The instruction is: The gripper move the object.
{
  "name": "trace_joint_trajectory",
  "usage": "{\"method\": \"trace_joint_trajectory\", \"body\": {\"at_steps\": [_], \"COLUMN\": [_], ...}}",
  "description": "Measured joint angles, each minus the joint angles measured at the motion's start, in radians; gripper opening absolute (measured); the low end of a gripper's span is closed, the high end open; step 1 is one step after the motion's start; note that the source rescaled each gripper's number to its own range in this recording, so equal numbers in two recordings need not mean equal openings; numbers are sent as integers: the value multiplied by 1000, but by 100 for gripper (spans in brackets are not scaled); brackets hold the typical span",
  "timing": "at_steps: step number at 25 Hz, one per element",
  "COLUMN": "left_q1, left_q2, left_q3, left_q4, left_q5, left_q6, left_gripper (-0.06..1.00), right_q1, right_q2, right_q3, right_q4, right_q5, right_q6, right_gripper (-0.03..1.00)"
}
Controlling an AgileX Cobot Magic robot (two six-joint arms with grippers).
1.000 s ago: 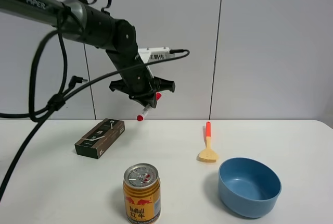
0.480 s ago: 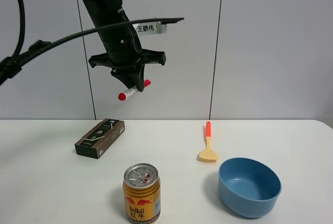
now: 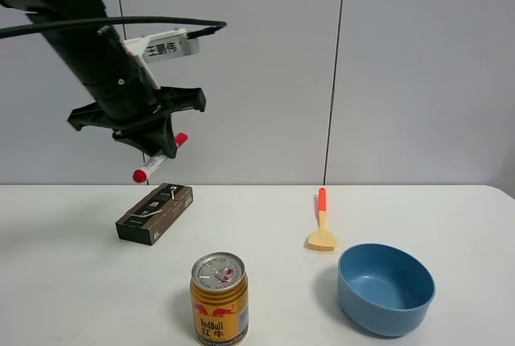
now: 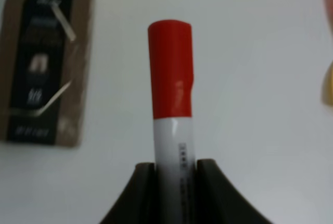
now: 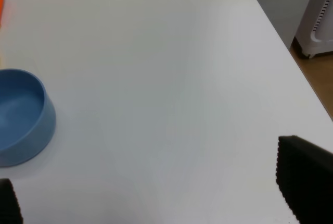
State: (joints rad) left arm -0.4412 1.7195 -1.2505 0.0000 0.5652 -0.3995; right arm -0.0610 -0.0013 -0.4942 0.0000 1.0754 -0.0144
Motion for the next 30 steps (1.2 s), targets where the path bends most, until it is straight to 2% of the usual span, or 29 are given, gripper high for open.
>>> {"method": "trace_joint_trajectory", "body": {"at_steps": [3,9,17,24,30], "left_q1": [28,62,62,62,62], "left_q2": [-84,-149,-149,-141,-36], "left_q3": [168,474,694,738,737], "left_q4": [0,-5,-21,-33,-33], "left_q5": [-96,-326,-648,-670,-686], "left_q6": [-46,-72,-83,-83,-83], "left_gripper": [0,0,0,0,0], "right_q1": [0,0,0,0,0], "right_q2": [0,0,0,0,0], "right_q3": [0,0,0,0,0], "right_q4": [0,0,0,0,0], "right_q5": [0,0,0,0,0], "right_q6": [0,0,0,0,0], "right_gripper": [100,100,100,100,100]}}
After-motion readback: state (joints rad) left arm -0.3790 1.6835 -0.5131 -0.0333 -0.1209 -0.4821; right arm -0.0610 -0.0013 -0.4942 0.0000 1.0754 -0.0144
